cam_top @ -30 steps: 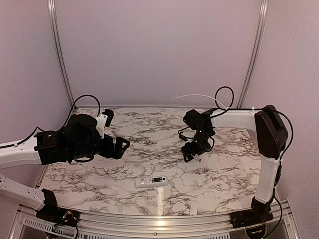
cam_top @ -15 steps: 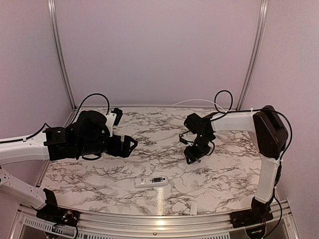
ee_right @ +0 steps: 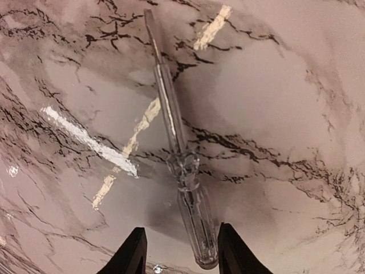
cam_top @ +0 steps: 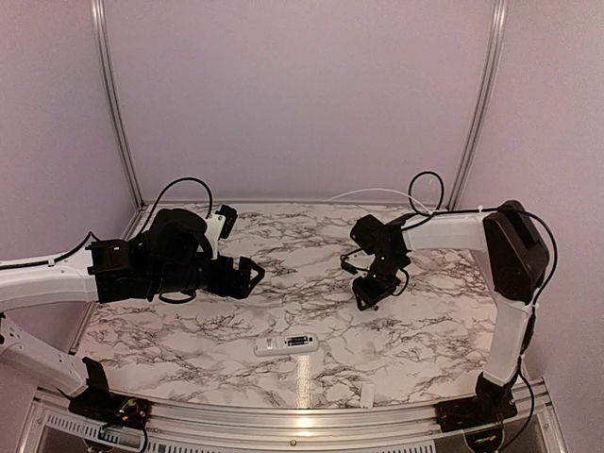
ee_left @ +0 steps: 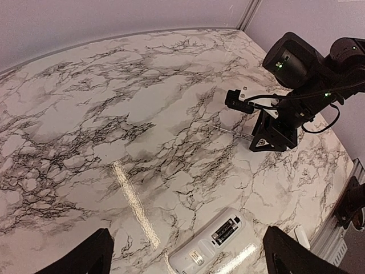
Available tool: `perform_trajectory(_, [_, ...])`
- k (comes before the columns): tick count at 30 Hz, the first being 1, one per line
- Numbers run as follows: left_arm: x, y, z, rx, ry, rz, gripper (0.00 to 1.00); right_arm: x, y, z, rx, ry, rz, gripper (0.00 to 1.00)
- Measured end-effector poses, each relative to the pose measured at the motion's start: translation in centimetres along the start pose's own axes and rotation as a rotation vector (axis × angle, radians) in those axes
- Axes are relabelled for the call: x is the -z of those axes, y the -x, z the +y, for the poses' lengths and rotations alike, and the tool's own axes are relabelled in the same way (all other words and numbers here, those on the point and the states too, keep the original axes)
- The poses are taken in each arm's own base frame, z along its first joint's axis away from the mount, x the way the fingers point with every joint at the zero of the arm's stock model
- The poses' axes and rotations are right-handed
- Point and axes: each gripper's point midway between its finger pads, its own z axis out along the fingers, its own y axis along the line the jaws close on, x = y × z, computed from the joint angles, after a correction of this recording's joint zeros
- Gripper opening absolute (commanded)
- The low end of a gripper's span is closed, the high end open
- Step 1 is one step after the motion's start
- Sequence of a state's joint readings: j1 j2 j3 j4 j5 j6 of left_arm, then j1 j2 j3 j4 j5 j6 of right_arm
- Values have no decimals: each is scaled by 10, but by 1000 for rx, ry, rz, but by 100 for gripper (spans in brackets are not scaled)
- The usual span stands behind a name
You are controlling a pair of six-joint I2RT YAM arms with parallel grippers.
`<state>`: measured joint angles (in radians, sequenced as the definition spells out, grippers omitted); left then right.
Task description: Unload the batteries from the remote control
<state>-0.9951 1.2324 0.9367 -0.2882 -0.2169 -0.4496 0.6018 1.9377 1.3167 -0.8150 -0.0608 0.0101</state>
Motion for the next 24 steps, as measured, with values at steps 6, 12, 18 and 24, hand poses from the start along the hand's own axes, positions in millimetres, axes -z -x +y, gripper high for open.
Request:
perform_trajectory(6, [0,0,0,0,-1,0,96,-1,-5,0,-1,1,-3,37])
perform_trajectory(12, [0,-1,-1,1,-7,4,96,-3,-9,0,-12,5,-11,30])
perform_trajectory(18, [0,-1,-1,0,-8,4,96,-3,-12,1,-27,10,-26,18])
perform_trajectory(24, [0,-2,-4,-9,-23,11,96,-3,-13,3,-32,21,-31,13])
